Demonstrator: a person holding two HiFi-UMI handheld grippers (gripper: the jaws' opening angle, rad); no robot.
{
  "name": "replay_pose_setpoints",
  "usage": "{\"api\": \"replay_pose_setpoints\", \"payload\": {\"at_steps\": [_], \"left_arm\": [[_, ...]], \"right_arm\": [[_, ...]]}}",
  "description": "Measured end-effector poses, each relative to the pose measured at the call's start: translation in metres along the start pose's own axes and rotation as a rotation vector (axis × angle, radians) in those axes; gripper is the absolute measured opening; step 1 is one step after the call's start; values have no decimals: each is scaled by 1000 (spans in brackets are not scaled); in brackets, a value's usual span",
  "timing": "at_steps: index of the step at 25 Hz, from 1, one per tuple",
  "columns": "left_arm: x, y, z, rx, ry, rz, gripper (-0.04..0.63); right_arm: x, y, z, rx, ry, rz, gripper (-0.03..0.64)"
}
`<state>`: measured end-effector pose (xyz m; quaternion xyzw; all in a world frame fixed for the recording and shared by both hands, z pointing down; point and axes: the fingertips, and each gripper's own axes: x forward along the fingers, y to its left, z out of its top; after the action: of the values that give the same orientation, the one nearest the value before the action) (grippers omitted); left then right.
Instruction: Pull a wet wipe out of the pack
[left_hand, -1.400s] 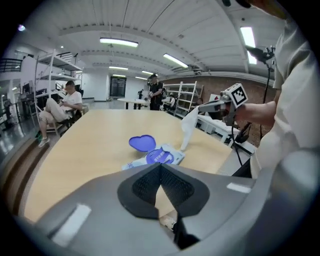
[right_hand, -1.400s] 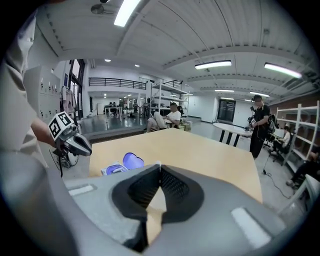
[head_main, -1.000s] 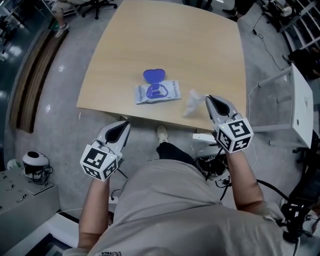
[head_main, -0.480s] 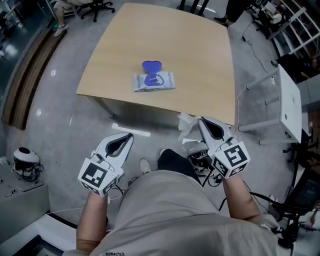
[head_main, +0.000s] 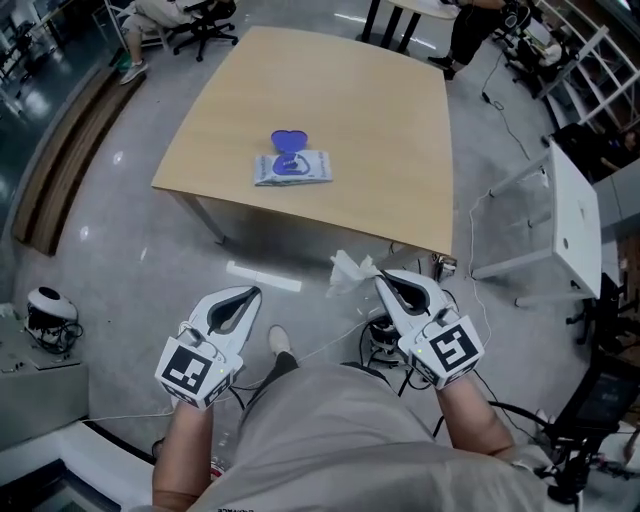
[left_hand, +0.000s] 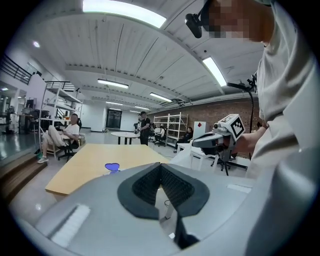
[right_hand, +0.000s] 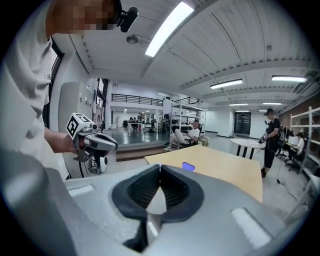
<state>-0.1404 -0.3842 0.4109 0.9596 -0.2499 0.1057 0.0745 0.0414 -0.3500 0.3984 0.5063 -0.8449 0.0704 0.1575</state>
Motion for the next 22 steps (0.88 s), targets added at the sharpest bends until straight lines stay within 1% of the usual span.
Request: {"api": "replay_pose_setpoints", "payload": {"at_steps": [4,7,11,13,15,19,22], "left_arm": [[6,-60,5,-17,-9,45,6],[5,-112,8,-13,-8,80,6],[-7,-173,1,0,22,130,6],[-16,-193,-2,13,48,161,6],[-22,-211,-4,13,65,173,6],[-27,-235,-11,8,83,175,6],[-31,-259,-13,3,82,150,6]], "right_arm": [[-52,-4,-19,-6,-12,23,3],[-93,-4,-45,4,-20,56,3],[-143,0,-75,7,-18,100,3],[-161,2,-85,11,-23,121,3],[-178,4,-95,-4,-25,134,3],[-200,14,-107,-4,-37,155,3],[-219,27,-104,-12,-55,154,3]]}}
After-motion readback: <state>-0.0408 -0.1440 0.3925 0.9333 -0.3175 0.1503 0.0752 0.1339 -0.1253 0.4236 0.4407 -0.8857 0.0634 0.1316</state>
